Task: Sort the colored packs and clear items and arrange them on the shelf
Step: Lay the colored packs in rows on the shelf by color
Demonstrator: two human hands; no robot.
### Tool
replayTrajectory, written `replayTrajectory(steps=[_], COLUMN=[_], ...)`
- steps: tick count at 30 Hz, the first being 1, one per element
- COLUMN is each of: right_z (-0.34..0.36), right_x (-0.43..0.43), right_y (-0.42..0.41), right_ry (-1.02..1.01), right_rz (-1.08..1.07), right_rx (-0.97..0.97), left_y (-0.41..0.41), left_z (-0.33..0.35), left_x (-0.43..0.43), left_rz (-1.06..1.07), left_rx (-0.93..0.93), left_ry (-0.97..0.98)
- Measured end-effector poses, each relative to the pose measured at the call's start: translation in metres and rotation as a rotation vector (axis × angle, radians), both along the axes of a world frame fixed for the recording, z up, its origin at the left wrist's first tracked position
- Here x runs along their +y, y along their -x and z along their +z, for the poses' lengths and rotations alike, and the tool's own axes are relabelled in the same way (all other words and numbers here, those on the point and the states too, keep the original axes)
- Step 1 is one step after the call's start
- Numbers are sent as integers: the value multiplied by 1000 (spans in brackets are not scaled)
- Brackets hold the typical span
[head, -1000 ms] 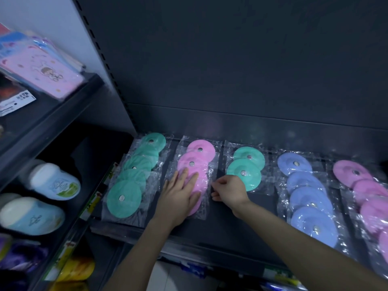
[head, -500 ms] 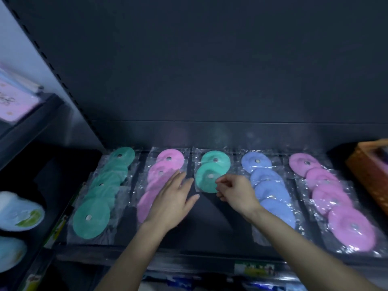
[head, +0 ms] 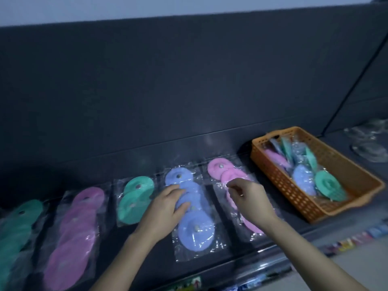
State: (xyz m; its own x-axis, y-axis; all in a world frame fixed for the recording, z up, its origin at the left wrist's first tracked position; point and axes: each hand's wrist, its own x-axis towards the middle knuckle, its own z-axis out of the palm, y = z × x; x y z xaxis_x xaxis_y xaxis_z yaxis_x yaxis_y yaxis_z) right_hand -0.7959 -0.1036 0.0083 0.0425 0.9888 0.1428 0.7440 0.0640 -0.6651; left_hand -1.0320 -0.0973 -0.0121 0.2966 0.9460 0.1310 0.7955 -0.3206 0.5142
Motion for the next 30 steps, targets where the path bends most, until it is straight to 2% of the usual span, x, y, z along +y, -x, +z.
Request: replayTrajectory(steps=[8, 16, 23, 26, 30], right_z=[16, 12, -15, -24, -29], right_x=[-3, 38, 89, 103, 113], right_y=[-85, -169, -202, -209, -220], right_ry=[-54, -45, 165, 227, 247], right_rz=[-88, -155, -96, -102, -107], right_rx=[-84, -255, -479, -490, -457], left_y=[-99, -176, -227, -247, -267], left_z=[12, 18, 27, 34, 33], left_x=[28, 56, 84, 95, 112], left_rz=[-159, -229, -238, -245, -251], left_rx=[-27, 12, 53, 25, 91], left_ry=[0, 37, 74, 74, 76])
